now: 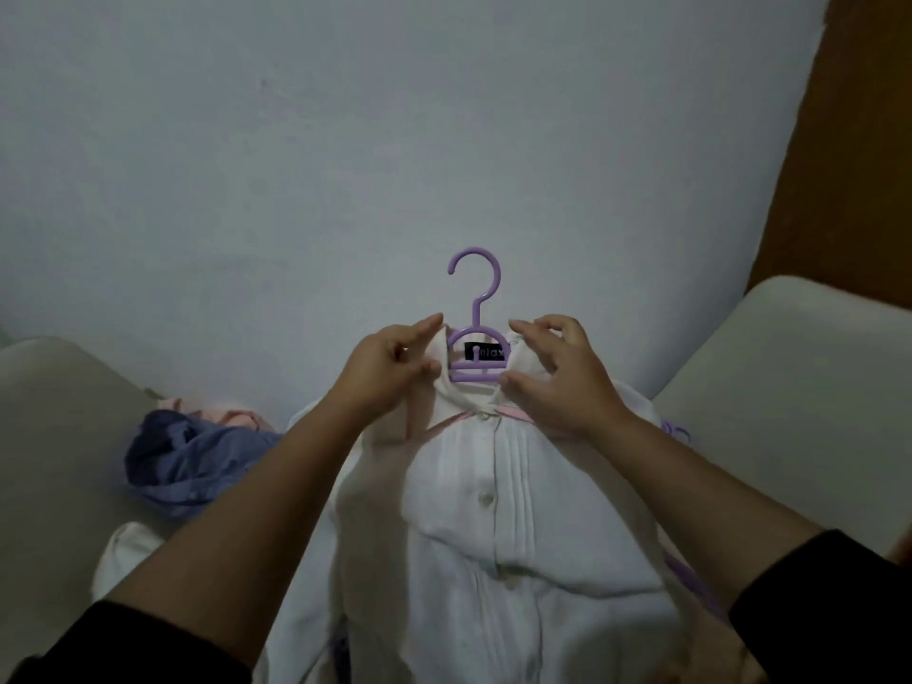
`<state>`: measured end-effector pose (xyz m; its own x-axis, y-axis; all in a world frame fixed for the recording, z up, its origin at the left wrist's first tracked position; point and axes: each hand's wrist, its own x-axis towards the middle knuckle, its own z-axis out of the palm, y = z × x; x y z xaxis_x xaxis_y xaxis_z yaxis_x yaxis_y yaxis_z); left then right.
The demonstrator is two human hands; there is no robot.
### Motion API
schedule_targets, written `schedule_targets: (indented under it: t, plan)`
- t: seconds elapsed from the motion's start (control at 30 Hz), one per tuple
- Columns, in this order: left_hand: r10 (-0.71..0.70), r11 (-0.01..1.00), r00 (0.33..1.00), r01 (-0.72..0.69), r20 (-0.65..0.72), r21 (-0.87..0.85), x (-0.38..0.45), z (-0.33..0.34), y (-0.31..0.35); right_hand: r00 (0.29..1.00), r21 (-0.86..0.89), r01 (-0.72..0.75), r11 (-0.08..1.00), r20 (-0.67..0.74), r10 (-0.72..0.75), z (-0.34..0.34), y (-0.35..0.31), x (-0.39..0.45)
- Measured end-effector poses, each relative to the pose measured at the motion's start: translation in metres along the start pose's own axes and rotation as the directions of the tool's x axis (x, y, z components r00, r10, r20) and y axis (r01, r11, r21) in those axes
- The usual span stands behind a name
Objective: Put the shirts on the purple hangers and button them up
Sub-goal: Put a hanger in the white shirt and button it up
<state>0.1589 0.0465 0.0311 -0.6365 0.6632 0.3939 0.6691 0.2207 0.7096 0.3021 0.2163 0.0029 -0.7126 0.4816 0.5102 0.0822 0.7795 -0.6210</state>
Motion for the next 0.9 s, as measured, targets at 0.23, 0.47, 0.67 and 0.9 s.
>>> schedule_targets:
  t: [0.23,0.47,0.67,0.9]
  plan:
    - [0.147,0.986,0.982,-0.154,-0.12,-0.055,-0.015,-0.04,0.079,0.961,-0.354,0.156,0.922,-0.161,-0.224,-0.068,-0.065,0.0]
    - [0.259,0.965,0.951,-0.26,-0.167,0.014,-0.031,-0.059,0.119,0.925,-0.329,0.263,0.907,-0.181,-0.333,-0.12,-0.127,0.018]
    - [0.296,0.95,0.936,-0.31,-0.191,-0.045,-0.042,-0.067,0.126,0.937,-0.368,0.313,0.876,-0.029,-0.347,-0.135,-0.15,0.021]
    - [0.239,0.945,0.943,-0.28,-0.229,-0.167,-0.047,-0.082,0.122,0.908,-0.397,0.353,0.847,-0.074,-0.413,-0.143,-0.16,0.022]
